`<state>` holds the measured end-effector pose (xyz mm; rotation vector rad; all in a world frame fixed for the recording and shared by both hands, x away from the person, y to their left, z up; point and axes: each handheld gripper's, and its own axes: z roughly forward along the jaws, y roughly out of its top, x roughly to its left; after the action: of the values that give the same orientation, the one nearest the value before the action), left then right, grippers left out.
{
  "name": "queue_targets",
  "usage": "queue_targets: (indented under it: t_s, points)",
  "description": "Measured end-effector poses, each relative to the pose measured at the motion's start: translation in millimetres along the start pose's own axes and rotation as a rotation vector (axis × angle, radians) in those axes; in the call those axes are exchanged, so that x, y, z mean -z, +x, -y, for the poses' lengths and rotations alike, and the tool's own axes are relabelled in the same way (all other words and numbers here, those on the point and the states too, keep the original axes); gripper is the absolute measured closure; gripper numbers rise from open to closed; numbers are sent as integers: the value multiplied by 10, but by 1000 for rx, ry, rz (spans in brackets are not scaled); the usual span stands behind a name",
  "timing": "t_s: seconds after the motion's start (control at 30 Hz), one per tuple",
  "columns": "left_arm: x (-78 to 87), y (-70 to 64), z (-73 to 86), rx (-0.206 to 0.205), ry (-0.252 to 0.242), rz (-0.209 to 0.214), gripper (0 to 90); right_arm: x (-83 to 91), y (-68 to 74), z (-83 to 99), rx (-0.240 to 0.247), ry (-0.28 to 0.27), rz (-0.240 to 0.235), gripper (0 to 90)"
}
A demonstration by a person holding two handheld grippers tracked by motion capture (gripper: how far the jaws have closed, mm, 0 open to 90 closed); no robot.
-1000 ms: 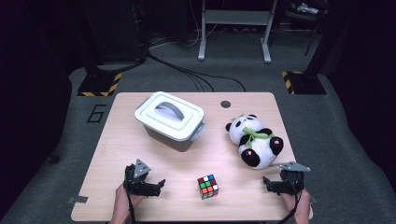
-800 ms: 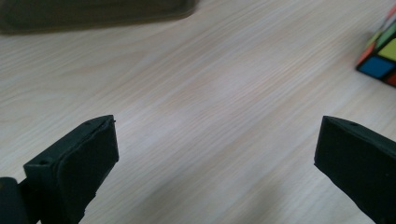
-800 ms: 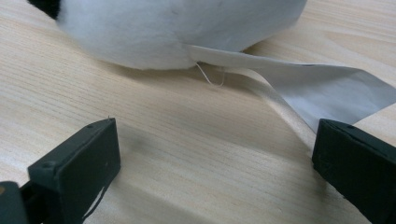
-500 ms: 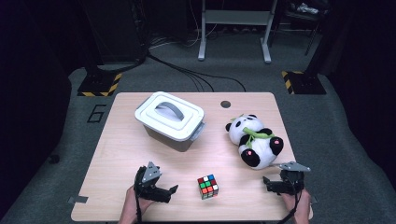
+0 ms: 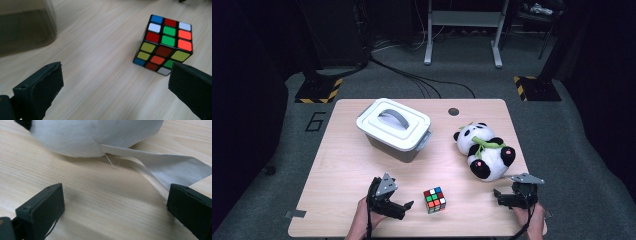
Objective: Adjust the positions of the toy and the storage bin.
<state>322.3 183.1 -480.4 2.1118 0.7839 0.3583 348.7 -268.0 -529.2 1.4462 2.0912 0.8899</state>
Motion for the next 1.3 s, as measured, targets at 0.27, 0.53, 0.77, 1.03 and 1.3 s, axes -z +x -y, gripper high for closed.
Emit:
queue_targets:
  t_s: [0.27,0.53,0.77,1.03,1.3]
  points:
    - [-120,-114,-113,-11,-22,62,0,0,1,0,-1,0,1,5]
    - [-217,-257,-232,-31,-35,113,0,0,-1,0,1,0,0,5]
    - [-334,-390,-326,-62,-18,147,0,0,0,0,0,0,0,5]
    - [-593,-399,-321,-60,37,149,0,2,-7,2,8,2,-1,6]
    - [-768,-419,-244,-89,89,143,177,3,-7,2,8,2,0,7]
